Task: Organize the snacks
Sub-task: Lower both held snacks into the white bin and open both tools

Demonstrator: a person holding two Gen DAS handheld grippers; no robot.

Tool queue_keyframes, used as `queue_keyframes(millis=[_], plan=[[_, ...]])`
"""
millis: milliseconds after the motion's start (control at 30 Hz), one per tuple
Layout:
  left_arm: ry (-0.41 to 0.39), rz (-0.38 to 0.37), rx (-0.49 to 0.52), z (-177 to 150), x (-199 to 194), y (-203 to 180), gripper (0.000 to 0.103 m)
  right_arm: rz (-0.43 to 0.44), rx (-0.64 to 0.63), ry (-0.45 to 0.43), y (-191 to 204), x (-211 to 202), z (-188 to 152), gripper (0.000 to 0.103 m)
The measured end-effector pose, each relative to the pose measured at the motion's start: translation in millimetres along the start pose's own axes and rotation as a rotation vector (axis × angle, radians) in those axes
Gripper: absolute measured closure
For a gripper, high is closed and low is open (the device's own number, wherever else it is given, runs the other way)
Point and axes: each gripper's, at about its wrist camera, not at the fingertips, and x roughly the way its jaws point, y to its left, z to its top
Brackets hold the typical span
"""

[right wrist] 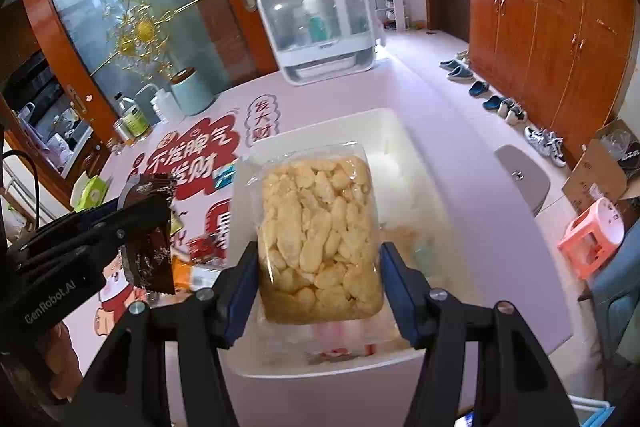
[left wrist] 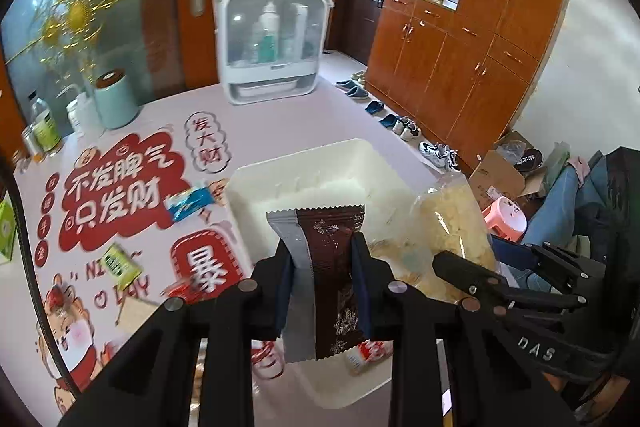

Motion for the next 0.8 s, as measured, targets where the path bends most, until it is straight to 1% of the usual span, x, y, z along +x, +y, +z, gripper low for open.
queue_keyframes(millis=[133,233,333,367,400,433,467,533,667,733,800], plan=[[-0.034,0.025,0.011,21.3,9.4,-16.7,0.078,-0.003,-0.034,-0.012,-11.8,4.2,16.2,0.044],[-0.061,0.058,0.020,38.5,14.3,-24.2,0.078,-0.009,-0.066,-0.019,-11.3,12.3,31.2,0.044],[-0.085,0.117,0.037,53.0,20.3,-26.7,0.075,-0.026,-0.097,-0.027,-10.7,20.5,46.8,0.043],[-0.089,0.140,0.041,57.4,23.5,-26.8,0.067,-0.030,-0.108,-0.030,-11.8,23.7,52.2,0.043],[-0.085,0.149,0.043,60.3,26.5,-25.6,0.056,-0.032,-0.116,-0.030,-11.9,27.0,56.3,0.043],[-0.074,0.165,0.042,63.7,30.7,-24.2,0.025,-0.035,-0.124,-0.030,-12.5,30.6,60.6,0.043],[-0.077,0.182,0.033,64.5,31.6,-22.5,0.005,-0.040,-0.129,-0.023,-13.2,35.7,64.4,0.043],[-0.101,0.209,0.016,64.4,31.1,-17.0,0.003,-0.039,-0.130,-0.006,-14.5,42.8,66.8,0.042],[-0.078,0.231,0.009,59.7,34.9,-9.0,0.003,-0.003,-0.113,0.068,-17.8,58.6,64.4,0.040],[-0.065,0.245,0.000,55.9,37.0,-5.4,0.003,0.001,-0.118,0.075,-16.6,62.6,62.4,0.035],[-0.050,0.252,-0.011,51.7,38.9,-2.4,0.003,0.004,-0.135,0.047,-13.7,60.2,62.1,0.027]])
